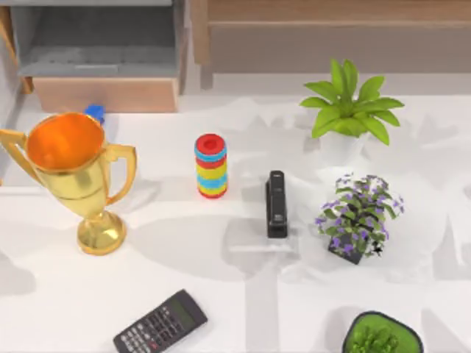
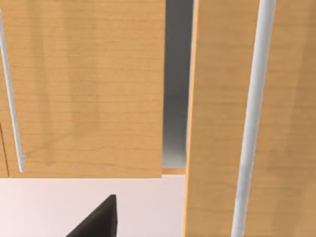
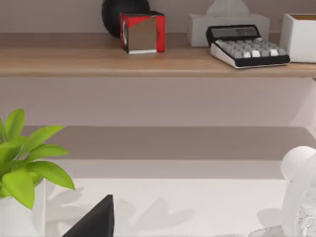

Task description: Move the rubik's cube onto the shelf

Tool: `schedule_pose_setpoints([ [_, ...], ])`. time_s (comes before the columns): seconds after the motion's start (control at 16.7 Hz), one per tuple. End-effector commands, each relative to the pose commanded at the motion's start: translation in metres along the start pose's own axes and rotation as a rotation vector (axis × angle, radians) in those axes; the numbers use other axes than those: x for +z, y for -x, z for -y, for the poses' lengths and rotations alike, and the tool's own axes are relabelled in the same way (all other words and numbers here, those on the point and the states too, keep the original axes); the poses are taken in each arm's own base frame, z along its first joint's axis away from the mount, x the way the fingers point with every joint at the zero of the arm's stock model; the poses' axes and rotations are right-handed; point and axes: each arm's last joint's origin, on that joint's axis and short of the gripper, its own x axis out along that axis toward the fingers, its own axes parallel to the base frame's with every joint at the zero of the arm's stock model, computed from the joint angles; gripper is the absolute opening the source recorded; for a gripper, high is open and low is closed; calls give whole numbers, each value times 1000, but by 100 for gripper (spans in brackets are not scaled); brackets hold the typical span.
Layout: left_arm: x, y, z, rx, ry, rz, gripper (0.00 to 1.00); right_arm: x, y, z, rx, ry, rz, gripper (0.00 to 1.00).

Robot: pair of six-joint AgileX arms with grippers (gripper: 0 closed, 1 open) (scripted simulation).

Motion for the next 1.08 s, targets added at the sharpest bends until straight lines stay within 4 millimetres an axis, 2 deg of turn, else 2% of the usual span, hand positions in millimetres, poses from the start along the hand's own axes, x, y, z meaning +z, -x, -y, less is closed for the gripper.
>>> schedule_pose_setpoints([
  [0.3,0,1,1,-2,2,2,100,0,0,0,0,0,0,100],
  [0.48,-12,1,1,-3,24,-39,100,0,0,0,0,0,0,100],
  [0.66,-40,-1,0,-10,97,-125,100,0,0,0,0,0,0,100],
  [0.84,-78,-6,-4,-17,218,-228,100,0,0,0,0,0,0,100],
  [1.08,-133,-24,-31,-10,414,-347,100,0,0,0,0,0,0,100],
])
